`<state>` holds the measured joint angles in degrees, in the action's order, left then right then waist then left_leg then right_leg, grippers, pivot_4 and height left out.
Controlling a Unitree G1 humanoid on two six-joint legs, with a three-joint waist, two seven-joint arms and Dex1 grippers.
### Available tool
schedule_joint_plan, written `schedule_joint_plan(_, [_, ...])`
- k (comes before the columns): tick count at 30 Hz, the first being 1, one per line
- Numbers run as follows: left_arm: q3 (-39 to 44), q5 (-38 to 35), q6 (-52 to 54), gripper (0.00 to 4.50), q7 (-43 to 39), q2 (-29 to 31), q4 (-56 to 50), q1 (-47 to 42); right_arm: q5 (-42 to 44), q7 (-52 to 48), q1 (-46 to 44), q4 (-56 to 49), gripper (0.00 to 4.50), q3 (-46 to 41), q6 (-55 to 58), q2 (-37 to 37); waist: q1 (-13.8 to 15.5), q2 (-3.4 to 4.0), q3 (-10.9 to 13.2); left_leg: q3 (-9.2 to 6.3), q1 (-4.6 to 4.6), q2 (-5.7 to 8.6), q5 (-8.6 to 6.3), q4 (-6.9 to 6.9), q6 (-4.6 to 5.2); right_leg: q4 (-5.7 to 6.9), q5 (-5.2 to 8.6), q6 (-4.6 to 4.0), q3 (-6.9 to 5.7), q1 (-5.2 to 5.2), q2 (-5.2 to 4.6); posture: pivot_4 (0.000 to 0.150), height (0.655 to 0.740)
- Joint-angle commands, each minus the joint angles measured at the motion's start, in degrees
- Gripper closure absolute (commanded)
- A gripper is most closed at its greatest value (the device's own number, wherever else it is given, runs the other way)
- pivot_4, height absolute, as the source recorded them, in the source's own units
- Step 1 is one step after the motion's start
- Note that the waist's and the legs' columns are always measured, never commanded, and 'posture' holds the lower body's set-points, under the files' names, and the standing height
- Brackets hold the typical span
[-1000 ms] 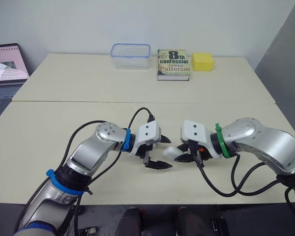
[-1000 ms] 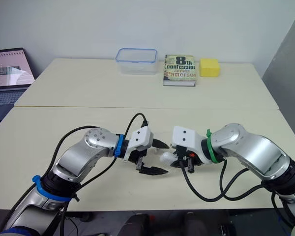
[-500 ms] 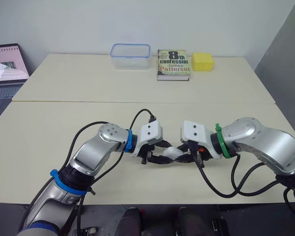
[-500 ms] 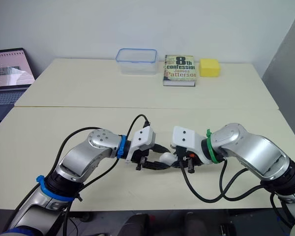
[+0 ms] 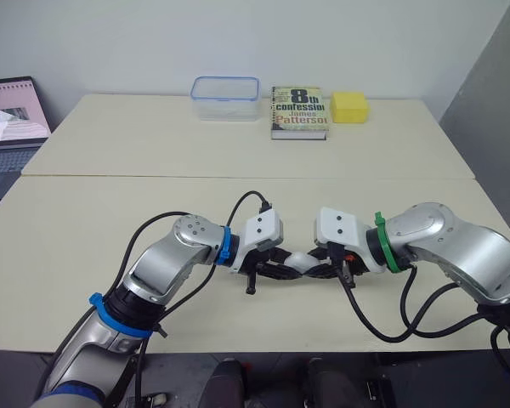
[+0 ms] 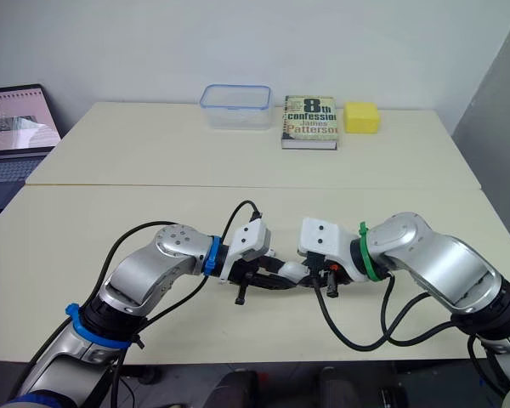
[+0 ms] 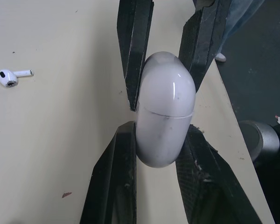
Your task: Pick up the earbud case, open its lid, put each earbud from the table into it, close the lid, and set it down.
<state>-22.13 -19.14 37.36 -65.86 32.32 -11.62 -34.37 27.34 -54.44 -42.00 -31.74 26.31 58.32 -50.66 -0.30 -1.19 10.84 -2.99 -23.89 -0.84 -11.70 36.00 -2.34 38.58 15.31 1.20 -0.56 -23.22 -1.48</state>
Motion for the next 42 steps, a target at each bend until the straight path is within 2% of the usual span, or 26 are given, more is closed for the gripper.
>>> schedule_joint_plan(1, [2.1, -0.6, -1.2, 3.73, 0.7, -0.1, -1.7, -0.2, -0.5, -0.9, 0.3, -1.4, 3.69, -0.7, -0.7, 0.1, 0.0, 0.0, 0.0, 0.0, 0.0, 0.0, 0.0, 0.0, 0.0, 0.0, 0.0, 0.0, 0.0, 0.0, 0.0, 0.15, 0.74])
schedule_joint_plan(3, [2.9, -1.4, -1.0, 3.73, 1.1, -0.7, -1.3, -0.1, -0.8, -1.2, 0.4, -1.3, 3.69, -0.7, -0.9, 0.0, 0.0, 0.0, 0.0, 0.0, 0.0, 0.0, 0.0, 0.0, 0.0, 0.0, 0.0, 0.0, 0.0, 0.0, 0.0, 0.15, 0.74])
schedule_joint_plan(5, [3.1, -1.4, -2.0, 2.99, 0.4, -0.5, -0.7, -0.2, -0.9, -1.4, 0.5, -1.2, 3.69, -0.8, -0.9, 0.0, 0.0, 0.0, 0.0, 0.0, 0.0, 0.0, 0.0, 0.01, 0.0, 0.01, 0.0, 0.0, 0.0, 0.0, 0.0, 0.15, 0.74])
schedule_joint_plan(8, [3.2, -0.2, -5.0, 2.11, 0.1, -0.1, 0.0, 0.1, -1.2, -1.7, 0.7, -1.1, 3.69, -0.9, -0.9, 0.0, 0.0, 0.0, 0.0, 0.0, 0.01, 0.0, 0.0, 0.01, 0.0, 0.03, 0.0, 0.0, 0.01, 0.0, 0.0, 0.15, 0.74])
schedule_joint_plan(11, [4.3, -1.9, -6.5, 1.2, -2.4, 0.5, 0.2, 0.4, -1.5, -2.1, 1.0, -1.1, 3.69, -1.0, -1.1, -0.2, 0.0, 0.0, 0.0, 0.0, 0.01, 0.0, 0.0, 0.02, 0.0, 0.03, 0.0, -0.01, 0.0, 0.0, 0.0, 0.15, 0.74])
schedule_joint_plan(15, [5.4, -3.5, -6.5, 1.19, -4.5, 1.0, 0.2, 0.4, -1.9, -2.4, 1.1, -0.9, 3.69, -1.1, -1.1, -0.1, 0.0, 0.0, 0.0, 0.0, 0.01, 0.0, 0.0, 0.02, 0.0, 0.03, 0.0, -0.01, 0.0, 0.0, 0.0, 0.15, 0.74])
schedule_joint_plan(23, [3.7, -2.0, -6.4, 1.19, -5.2, 1.9, 0.2, 1.7, -1.9, -2.7, 0.9, -1.0, 3.69, -1.1, -1.3, 0.3, 0.0, 0.0, 0.0, -0.01, 0.01, 0.0, 0.0, 0.02, 0.0, 0.05, 0.01, -0.01, 0.0, 0.0, 0.0, 0.15, 0.74])
schedule_joint_plan(40, [3.8, -2.3, -5.4, 1.19, -4.9, 0.4, 1.0, 1.0, -1.5, -2.8, 0.6, -1.3, 3.69, -2.1, -0.7, 1.4, 0.0, 0.0, 0.0, 0.0, 0.01, 0.0, 0.0, 0.05, 0.0, 0.08, 0.01, -0.01, 0.0, 0.0, 0.0, 0.15, 0.74])
schedule_joint_plan(42, [3.8, -2.3, -5.3, 1.58, -4.9, 0.2, 1.1, 1.0, -1.2, -2.6, 0.6, -1.3, 3.69, -2.3, -0.3, 1.7, 0.0, 0.0, 0.0, -0.01, 0.01, 0.0, 0.0, 0.05, 0.0, 0.08, 0.01, -0.01, 0.0, 0.0, 0.0, 0.15, 0.74])
